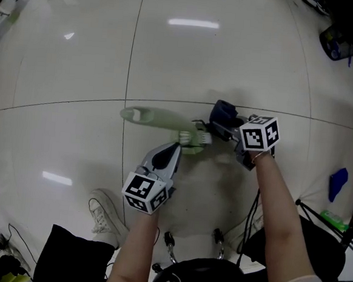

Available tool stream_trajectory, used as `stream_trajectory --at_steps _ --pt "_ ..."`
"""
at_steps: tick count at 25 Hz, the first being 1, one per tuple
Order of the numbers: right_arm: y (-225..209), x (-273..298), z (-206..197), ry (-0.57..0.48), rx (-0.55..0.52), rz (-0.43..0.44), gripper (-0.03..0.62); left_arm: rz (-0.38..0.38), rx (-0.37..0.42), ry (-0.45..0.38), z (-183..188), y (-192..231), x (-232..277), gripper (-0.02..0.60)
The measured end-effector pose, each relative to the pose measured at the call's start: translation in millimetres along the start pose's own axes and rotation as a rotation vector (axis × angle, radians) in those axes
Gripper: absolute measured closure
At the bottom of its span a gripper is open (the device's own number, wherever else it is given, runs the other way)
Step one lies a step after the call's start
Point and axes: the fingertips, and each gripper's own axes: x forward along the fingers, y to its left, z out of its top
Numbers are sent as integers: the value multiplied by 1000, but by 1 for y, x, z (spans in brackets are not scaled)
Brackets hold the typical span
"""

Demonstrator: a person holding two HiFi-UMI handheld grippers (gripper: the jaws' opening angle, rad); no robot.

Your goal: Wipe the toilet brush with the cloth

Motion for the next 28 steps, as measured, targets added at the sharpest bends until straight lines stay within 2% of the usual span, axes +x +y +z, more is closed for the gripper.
stream_trajectory --at_steps 2,4,7,9,10,14,15,17,19,21,23,25,28 --pt "0 -24 8 -78 -47 -95 522 -3 25 -11 6 -2 -3 575" --pt "10 -55 23 -220 -97 -173 522 -7 48 -51 20 -6 -10 575" --pt "48 -95 40 -441 -165 -192 522 -21 83 -102 42 -11 -21 575" --pt "86 -103 40 -519 -222 -139 522 -29 98 -135 54 -12 -29 575" --pt "109 -100 36 -524 -257 -95 522 -29 100 -154 60 -10 -35 575" --pt "203 -59 18 -437 -358 121 522 -21 74 -245 82 0 -59 575" --pt "218 -48 18 -431 -344 152 522 -17 68 -264 86 2 -63 575" --pt "227 -23 19 -423 -250 153 522 -3 64 -288 92 7 -73 575" --pt "219 6 12 -389 -149 81 522 15 63 -296 93 12 -83 575" --pt "201 32 -2 -334 -37 -38 522 32 65 -295 90 18 -93 575" --pt "184 54 -16 -313 140 -117 522 51 66 -300 88 28 -101 575" --pt "181 72 -23 -318 287 -105 522 65 60 -307 86 39 -107 575" --pt "180 92 -37 -294 349 -99 522 63 52 -291 76 45 -109 575"
